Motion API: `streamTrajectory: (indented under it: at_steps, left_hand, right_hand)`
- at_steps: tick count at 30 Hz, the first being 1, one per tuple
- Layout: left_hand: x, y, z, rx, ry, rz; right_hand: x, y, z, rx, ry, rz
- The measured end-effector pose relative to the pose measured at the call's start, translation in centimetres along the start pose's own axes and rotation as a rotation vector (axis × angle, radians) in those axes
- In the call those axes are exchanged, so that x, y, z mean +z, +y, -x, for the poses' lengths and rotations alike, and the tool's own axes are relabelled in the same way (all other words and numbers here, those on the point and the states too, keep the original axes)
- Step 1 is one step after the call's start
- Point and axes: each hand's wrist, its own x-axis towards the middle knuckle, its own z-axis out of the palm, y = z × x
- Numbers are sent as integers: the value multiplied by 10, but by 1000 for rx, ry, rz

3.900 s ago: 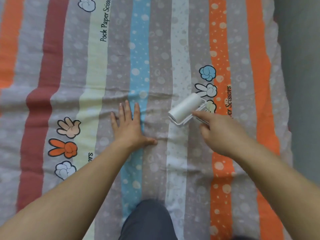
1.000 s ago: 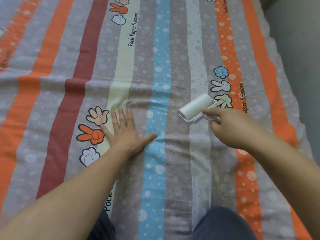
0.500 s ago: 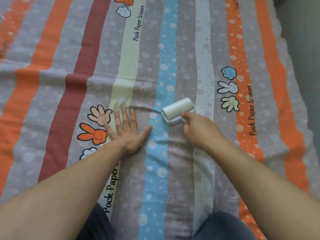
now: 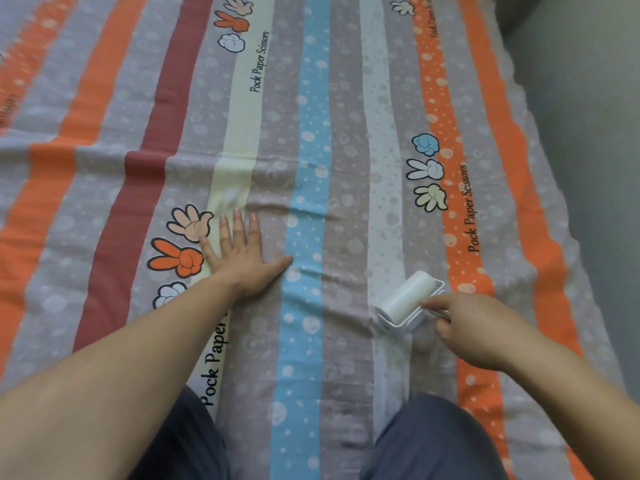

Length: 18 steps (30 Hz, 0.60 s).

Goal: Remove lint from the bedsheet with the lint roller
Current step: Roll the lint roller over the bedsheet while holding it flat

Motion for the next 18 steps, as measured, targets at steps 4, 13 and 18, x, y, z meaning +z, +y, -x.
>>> streamTrajectory:
  at_steps: [4, 13, 18]
  left_hand:
    - [-9, -14, 8, 49, 123, -48]
    - [-6, -43, 0, -19, -18, -10]
    - [-5, -46, -5, -10, -87, 14]
  right_hand:
    - [-39, -17, 7, -8, 35, 8]
    - [-91, -171, -119, -234, 308, -346]
    - [-76, -192, -157, -187, 256, -342]
